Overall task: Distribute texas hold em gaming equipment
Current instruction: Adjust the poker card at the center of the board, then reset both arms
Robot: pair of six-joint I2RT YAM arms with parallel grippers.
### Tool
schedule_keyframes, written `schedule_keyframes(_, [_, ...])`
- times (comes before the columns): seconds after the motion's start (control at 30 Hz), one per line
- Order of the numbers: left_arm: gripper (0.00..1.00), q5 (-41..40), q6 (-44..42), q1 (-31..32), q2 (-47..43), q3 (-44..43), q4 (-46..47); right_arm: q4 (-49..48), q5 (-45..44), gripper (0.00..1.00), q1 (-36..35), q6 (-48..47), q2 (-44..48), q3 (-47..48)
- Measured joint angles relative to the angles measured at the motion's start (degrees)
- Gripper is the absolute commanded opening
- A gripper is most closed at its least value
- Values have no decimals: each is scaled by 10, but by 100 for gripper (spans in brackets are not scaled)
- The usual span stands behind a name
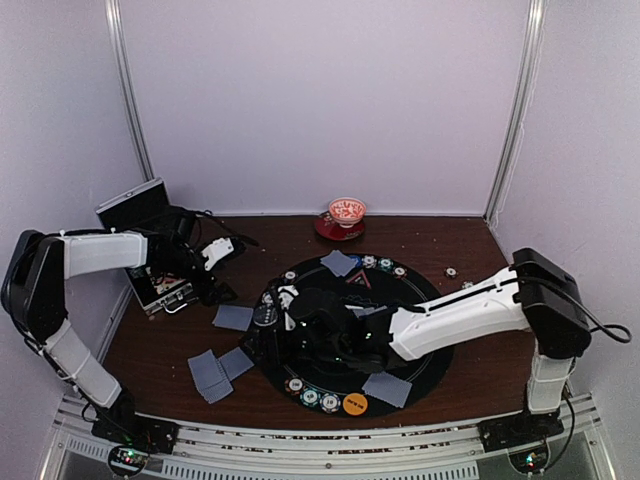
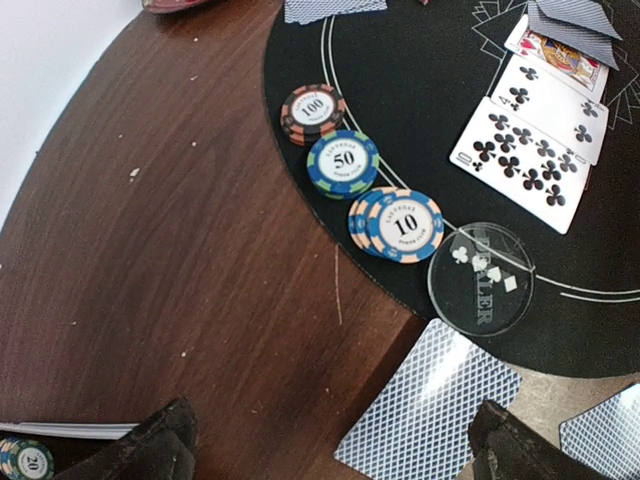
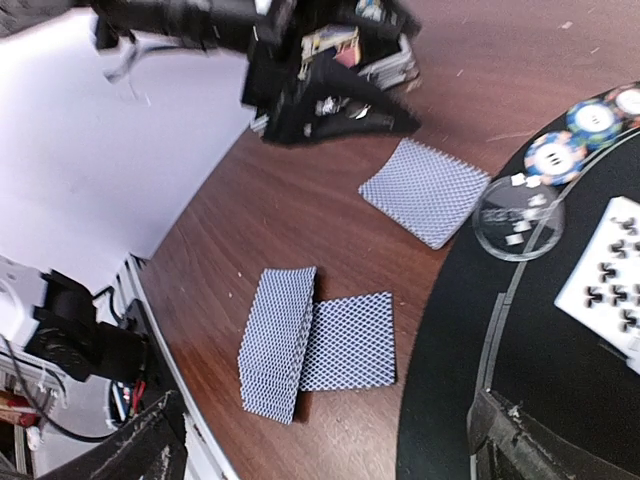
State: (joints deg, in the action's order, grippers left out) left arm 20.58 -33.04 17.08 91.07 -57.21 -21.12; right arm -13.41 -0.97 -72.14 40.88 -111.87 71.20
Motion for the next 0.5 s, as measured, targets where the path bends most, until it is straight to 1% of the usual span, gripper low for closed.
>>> schedule_keyframes(0.1, [98,20,0,0,20,-9,-2,-1,-20,100,3,0,76,-57])
schedule_keyframes(0.2, [98,41,0,0,22,-10,-5,25,-57,100,6,5,159,-106])
schedule_keyframes(0.33, [98,58,5,0,-7,7,6,118,-138,100,23,22,286,-154])
schedule_keyframes(0.5, [98,48,33,0,-97,63,47,292,-263,100,60,37,423,-175])
